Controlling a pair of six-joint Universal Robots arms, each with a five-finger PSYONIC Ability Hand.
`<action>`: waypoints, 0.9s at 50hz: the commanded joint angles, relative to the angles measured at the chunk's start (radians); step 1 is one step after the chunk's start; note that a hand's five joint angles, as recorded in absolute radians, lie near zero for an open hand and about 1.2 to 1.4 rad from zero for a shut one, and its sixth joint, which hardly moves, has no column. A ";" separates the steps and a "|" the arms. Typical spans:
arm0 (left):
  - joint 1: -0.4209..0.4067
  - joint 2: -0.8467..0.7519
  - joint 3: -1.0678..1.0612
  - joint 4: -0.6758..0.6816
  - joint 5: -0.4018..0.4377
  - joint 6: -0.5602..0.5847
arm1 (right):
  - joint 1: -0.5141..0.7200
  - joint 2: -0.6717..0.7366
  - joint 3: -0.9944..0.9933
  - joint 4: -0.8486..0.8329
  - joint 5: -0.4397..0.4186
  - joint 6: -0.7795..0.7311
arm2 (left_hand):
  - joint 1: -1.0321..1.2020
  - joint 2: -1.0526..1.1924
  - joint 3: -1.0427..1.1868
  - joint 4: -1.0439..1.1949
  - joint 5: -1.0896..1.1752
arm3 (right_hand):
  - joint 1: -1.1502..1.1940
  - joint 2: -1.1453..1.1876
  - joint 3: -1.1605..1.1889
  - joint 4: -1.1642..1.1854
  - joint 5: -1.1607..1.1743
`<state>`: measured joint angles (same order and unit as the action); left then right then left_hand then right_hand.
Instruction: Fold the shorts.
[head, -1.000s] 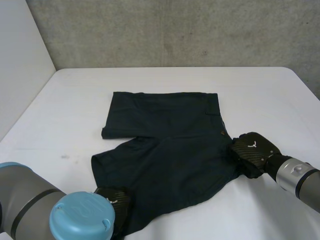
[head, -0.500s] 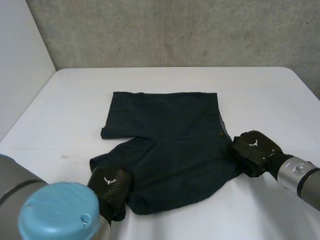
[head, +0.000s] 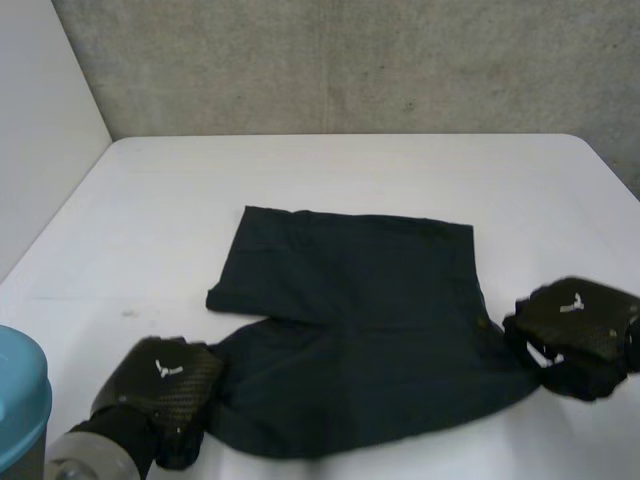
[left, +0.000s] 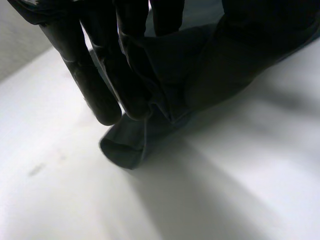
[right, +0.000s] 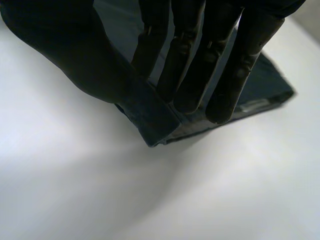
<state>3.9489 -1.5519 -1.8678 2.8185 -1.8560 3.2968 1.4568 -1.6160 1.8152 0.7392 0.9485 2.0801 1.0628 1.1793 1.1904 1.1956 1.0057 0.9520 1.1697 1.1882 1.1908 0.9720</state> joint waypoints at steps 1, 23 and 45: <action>0.024 0.007 0.015 -0.053 0.063 -0.065 | -0.007 0.033 0.032 0.023 -0.011 -0.100 | 0.333 0.217 0.206 0.201 0.216 | 0.444 0.227 0.208 0.205 0.250; 0.216 -0.687 0.810 0.190 0.074 0.133 | 0.323 0.579 -0.577 -0.458 0.305 0.274 | 0.333 0.217 0.206 0.201 0.216 | 0.444 0.227 0.208 0.205 0.250; 0.243 -1.275 1.452 0.354 0.074 0.317 | 0.415 1.059 -0.959 -0.965 0.509 0.322 | -0.482 -0.599 -0.610 -0.615 -0.600 | -0.339 -0.556 -0.575 -0.578 -0.533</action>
<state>4.2029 -2.7791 -0.3999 3.0695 -1.7836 3.6080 1.8613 -0.6650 0.9190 -0.1408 1.4440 2.4300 1.1083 1.1850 1.1909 1.1950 1.0048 0.9498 1.1615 1.1815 1.1851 0.9682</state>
